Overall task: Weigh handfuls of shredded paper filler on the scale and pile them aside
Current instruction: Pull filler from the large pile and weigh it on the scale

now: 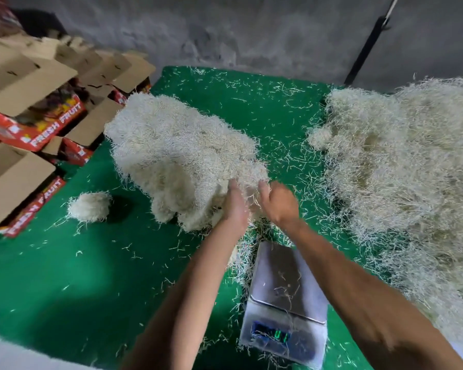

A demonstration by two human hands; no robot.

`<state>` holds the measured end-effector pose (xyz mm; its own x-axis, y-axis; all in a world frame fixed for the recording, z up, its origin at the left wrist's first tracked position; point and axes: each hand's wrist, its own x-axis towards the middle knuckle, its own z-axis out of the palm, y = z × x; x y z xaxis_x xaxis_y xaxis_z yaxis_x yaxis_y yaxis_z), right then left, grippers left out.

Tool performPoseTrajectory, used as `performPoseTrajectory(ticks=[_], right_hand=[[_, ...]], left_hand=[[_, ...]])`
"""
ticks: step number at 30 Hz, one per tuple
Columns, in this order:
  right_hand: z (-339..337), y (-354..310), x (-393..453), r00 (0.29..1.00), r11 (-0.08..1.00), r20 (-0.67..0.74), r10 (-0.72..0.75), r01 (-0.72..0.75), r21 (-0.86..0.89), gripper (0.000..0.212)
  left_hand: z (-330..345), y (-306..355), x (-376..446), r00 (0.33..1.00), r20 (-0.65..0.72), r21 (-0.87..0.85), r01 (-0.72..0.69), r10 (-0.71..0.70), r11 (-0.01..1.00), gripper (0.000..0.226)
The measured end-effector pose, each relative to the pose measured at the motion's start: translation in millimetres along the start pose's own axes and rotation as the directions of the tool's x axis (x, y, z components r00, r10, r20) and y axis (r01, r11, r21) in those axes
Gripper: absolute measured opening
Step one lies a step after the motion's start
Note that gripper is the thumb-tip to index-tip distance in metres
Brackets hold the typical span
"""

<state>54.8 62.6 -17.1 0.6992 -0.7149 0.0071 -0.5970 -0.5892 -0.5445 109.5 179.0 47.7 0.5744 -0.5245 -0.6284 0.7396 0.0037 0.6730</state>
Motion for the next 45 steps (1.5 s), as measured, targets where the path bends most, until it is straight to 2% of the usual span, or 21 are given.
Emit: performPoseTrajectory(ticks=[2, 4, 5, 7, 9, 13, 16, 18, 22, 25, 28, 29, 31, 34, 35, 37, 39, 40, 42, 43, 45], right_hand=[[-2, -15, 16, 0.996, 0.988, 0.091, -0.018, 0.004, 0.156, 0.069], [-9, -40, 30, 0.996, 0.9, 0.073, -0.054, 0.017, 0.436, 0.059], [-15, -50, 35, 0.997, 0.854, 0.061, -0.048, 0.009, 0.52, 0.051], [-22, -54, 36, 0.996, 0.82, 0.079, -0.036, -0.015, 0.572, 0.051], [-22, -33, 22, 0.996, 0.86, 0.093, -0.017, -0.033, 0.509, 0.065], [-21, 31, -7, 0.995, 0.93, 0.083, 0.054, -0.08, 0.359, 0.058], [-32, 87, -22, 0.987, 0.972, -0.028, 0.159, -0.151, 0.178, 0.058], [-46, 125, -32, 0.983, 0.985, -0.072, 0.171, -0.168, 0.043, 0.062], [-71, 190, -33, 0.97, 0.926, -0.012, 0.241, -0.234, -0.295, 0.083], [-70, 224, -29, 0.919, 0.854, 0.014, 0.393, -0.36, -0.377, 0.083], [-55, 232, -32, 0.867, 0.852, 0.025, 0.498, -0.483, -0.203, 0.073], [-51, 230, -32, 0.86, 0.857, 0.033, 0.509, -0.503, -0.109, 0.06], [-54, 212, -30, 0.837, 0.815, 0.075, 0.543, -0.546, 0.195, 0.027], [-63, 190, -40, 0.887, 0.723, 0.137, 0.441, -0.441, 0.532, 0.018], [-68, 188, -47, 0.897, 0.675, 0.13, 0.422, -0.407, 0.615, 0.021], [-84, 187, -58, 0.869, 0.548, 0.059, 0.49, -0.361, 0.755, 0.029], [-101, 196, -57, 0.78, 0.463, -0.036, 0.625, -0.333, 0.822, 0.043], [-108, 200, -52, 0.741, 0.44, -0.031, 0.671, -0.363, 0.821, 0.055], [-122, 196, -41, 0.71, 0.352, 0.102, 0.697, -0.463, 0.813, 0.083], [-125, 189, -35, 0.724, 0.336, 0.153, 0.673, -0.483, 0.808, 0.089], [-123, 167, -37, 0.761, 0.36, 0.183, 0.622, -0.486, 0.796, 0.087]], left_hand=[[-23, 5, 12, 0.995, -0.046, -0.046, -0.09, 0.088, 0.995, 0.063], [-47, 5, 19, 0.996, -0.027, -0.105, -0.087, 0.085, 0.991, 0.064], [-56, 1, 21, 0.997, -0.037, -0.118, -0.071, 0.067, 0.991, 0.06], [-64, -13, 22, 0.999, -0.04, -0.13, -0.041, 0.036, 0.991, 0.054], [-56, -27, 21, 1.0, -0.009, -0.138, -0.019, 0.018, 0.99, 0.065], [-14, -53, 23, 0.995, 0.094, -0.095, 0.029, -0.02, 0.995, 0.07], [23, -75, 35, 0.988, 0.15, -0.061, 0.031, -0.022, 0.998, 0.065], [49, -87, 46, 0.985, 0.171, -0.051, 0.041, -0.032, 0.998, 0.062], [93, -115, 68, 0.973, 0.189, -0.024, 0.142, -0.134, 0.99, 0.064], [118, -134, 84, 0.955, 0.212, 0.048, 0.204, -0.21, 0.978, 0.064], [136, -151, 95, 0.912, 0.227, 0.226, 0.292, -0.342, 0.929, 0.06], [142, -157, 96, 0.892, 0.233, 0.298, 0.314, -0.388, 0.901, 0.06], [155, -164, 101, 0.859, 0.23, 0.406, 0.342, -0.457, 0.847, 0.064], [169, -164, 107, 0.817, 0.243, 0.416, 0.399, -0.523, 0.817, 0.061], [172, -161, 111, 0.829, 0.25, 0.44, 0.364, -0.501, 0.821, 0.051], [174, -153, 115, 0.905, 0.217, 0.482, 0.227, -0.366, 0.846, 0.037], [170, -144, 116, 0.97, 0.138, 0.547, 0.094, -0.2, 0.832, 0.048], [167, -139, 111, 0.976, 0.158, 0.612, 0.022, -0.15, 0.791, 0.055], [163, -135, 92, 0.932, 0.308, 0.717, -0.096, -0.191, 0.691, 0.073], [161, -132, 79, 0.904, 0.353, 0.74, -0.111, -0.243, 0.664, 0.083], [158, -126, 63, 0.884, 0.322, 0.716, 0.007, -0.338, 0.698, 0.102]])
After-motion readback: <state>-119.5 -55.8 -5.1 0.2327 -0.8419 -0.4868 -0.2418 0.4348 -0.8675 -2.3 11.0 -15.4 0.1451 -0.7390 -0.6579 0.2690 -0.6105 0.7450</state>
